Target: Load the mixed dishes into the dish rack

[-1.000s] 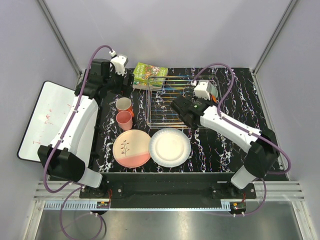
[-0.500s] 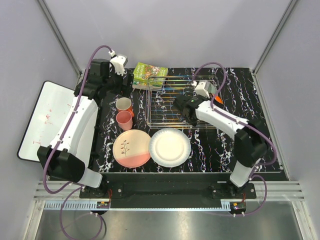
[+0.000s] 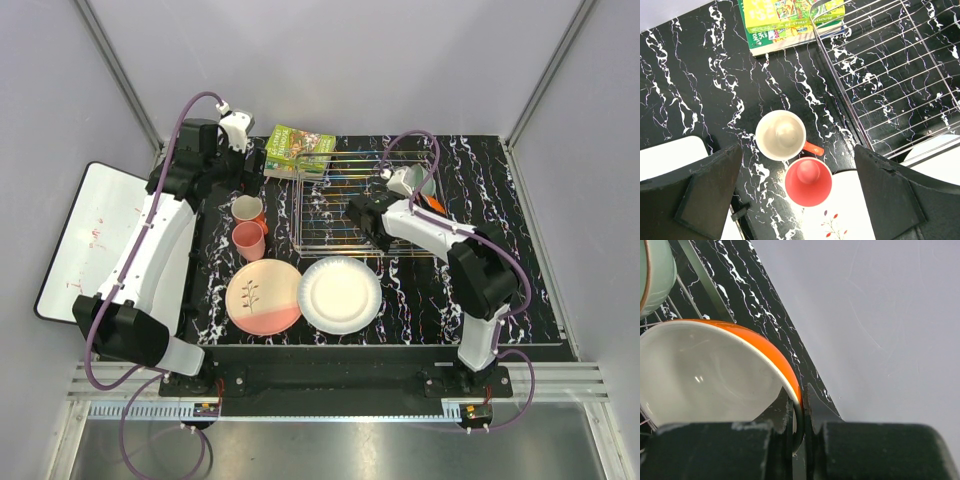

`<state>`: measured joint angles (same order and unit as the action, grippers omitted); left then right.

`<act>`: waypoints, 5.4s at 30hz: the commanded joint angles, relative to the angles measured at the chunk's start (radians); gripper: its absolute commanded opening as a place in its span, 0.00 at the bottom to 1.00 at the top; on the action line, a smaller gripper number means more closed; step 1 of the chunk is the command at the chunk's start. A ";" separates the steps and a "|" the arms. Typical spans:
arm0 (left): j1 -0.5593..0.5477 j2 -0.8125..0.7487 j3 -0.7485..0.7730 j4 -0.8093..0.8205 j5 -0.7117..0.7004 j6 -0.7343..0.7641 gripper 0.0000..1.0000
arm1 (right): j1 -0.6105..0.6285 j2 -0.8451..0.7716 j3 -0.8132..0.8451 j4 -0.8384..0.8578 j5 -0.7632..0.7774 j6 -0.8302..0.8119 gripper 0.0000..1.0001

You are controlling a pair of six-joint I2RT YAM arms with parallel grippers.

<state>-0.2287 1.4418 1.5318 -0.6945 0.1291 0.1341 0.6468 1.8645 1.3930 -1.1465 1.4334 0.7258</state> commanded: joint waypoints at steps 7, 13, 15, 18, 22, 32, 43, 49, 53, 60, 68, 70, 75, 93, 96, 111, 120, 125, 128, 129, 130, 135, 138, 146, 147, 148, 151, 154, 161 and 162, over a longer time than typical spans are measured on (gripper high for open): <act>0.012 -0.024 0.011 0.021 0.027 0.007 0.99 | -0.018 0.059 -0.002 -0.001 0.088 0.063 0.00; 0.014 -0.026 0.007 0.021 0.021 0.007 0.99 | -0.016 0.091 0.000 -0.004 0.048 0.069 0.15; 0.014 -0.024 0.004 0.021 0.021 0.010 0.99 | -0.016 0.093 0.000 -0.002 0.041 0.072 0.21; 0.015 -0.024 0.004 0.021 0.021 0.009 0.99 | -0.010 0.082 -0.005 -0.002 0.025 0.072 0.42; 0.015 -0.020 0.005 0.021 0.024 0.006 0.99 | 0.013 0.055 -0.009 -0.004 0.016 0.069 0.65; 0.015 -0.024 0.002 0.021 0.014 0.018 0.99 | 0.027 -0.140 0.005 -0.033 -0.145 0.055 0.80; 0.015 -0.026 0.005 0.021 -0.014 0.047 0.99 | 0.045 -1.130 -0.503 0.504 -1.275 -0.143 0.76; 0.014 -0.012 0.028 0.021 0.012 0.036 0.99 | 0.045 -1.165 -0.644 0.511 -1.495 -0.029 0.74; 0.014 -0.018 0.036 0.021 0.010 0.038 0.99 | 0.045 -1.085 -0.703 0.538 -1.550 -0.006 0.75; 0.014 -0.038 0.010 0.021 -0.002 0.044 0.99 | 0.045 -0.933 -0.747 0.623 -1.610 -0.019 0.76; 0.014 -0.044 0.002 0.024 0.003 0.038 0.99 | 0.042 -0.737 -0.781 0.741 -1.610 -0.034 0.76; 0.014 -0.053 -0.001 0.024 0.003 0.038 0.99 | 0.040 -0.735 -0.810 0.775 -1.587 -0.019 0.76; 0.012 -0.070 -0.016 0.027 0.000 0.041 0.99 | 0.033 -0.725 -0.850 0.804 -1.552 -0.014 0.76; 0.014 -0.063 -0.021 0.044 0.018 -0.001 0.99 | -0.044 -0.572 -0.887 1.011 -1.591 -0.060 0.70; 0.014 -0.063 -0.021 0.043 0.015 0.001 0.99 | -0.052 -0.527 -0.878 1.031 -1.590 -0.057 0.67; 0.014 -0.080 -0.042 0.043 -0.002 0.006 0.99 | -0.056 -0.519 -0.870 0.998 -1.590 -0.043 0.21; 0.014 -0.060 -0.035 0.044 0.013 0.006 0.99 | -0.055 -0.760 -0.943 0.875 -1.598 -0.002 0.00; 0.014 -0.023 -0.027 0.044 0.026 0.002 0.99 | -0.052 -0.928 -0.931 0.779 -1.596 -0.002 0.00; 0.014 0.024 -0.004 0.044 0.027 -0.011 0.99 | -0.049 -1.013 -0.864 0.710 -1.541 -0.055 0.00; 0.014 0.038 0.004 0.046 0.036 -0.019 0.99 | -0.047 -1.027 -0.818 0.696 -1.523 -0.074 0.00; 0.014 0.052 0.014 0.044 0.040 -0.036 0.99 | -0.047 -1.045 -0.796 0.691 -1.494 -0.107 0.00; 0.012 0.134 0.040 0.044 0.044 -0.086 0.99 | -0.049 -1.022 -0.640 0.692 -1.441 -0.210 0.00; 0.014 0.163 0.037 0.043 0.061 -0.111 0.99 | -0.047 -1.015 -0.570 0.718 -1.384 -0.290 0.00; 0.002 0.235 0.054 0.041 0.170 -0.175 0.99 | -0.047 -0.986 -0.387 0.841 -1.217 -0.535 0.00; -0.003 0.242 0.062 0.039 0.178 -0.182 0.99 | -0.047 -0.981 -0.352 0.859 -1.190 -0.589 0.00; -0.012 0.249 0.079 0.041 0.182 -0.192 0.99 | -0.047 -0.967 -0.338 0.882 -1.170 -0.618 0.00; -0.046 0.275 0.105 0.041 0.179 -0.191 0.99 | -0.047 -0.929 -0.295 0.990 -1.098 -0.774 0.00; -0.081 0.315 0.126 0.043 0.155 -0.191 0.99 | -0.047 -0.877 -0.298 1.189 -1.073 -0.954 0.00; -0.121 0.448 0.175 0.041 0.106 -0.192 0.99 | -0.085 -0.641 -0.206 1.479 -1.107 -1.275 0.00; -0.121 0.457 0.174 0.041 0.099 -0.192 0.99 | -0.094 -0.618 -0.169 1.489 -1.113 -1.311 0.00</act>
<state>-0.3534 1.8511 1.6650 -0.6773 0.2573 -0.0414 0.5877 1.1751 1.0740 0.0174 0.3202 -0.3637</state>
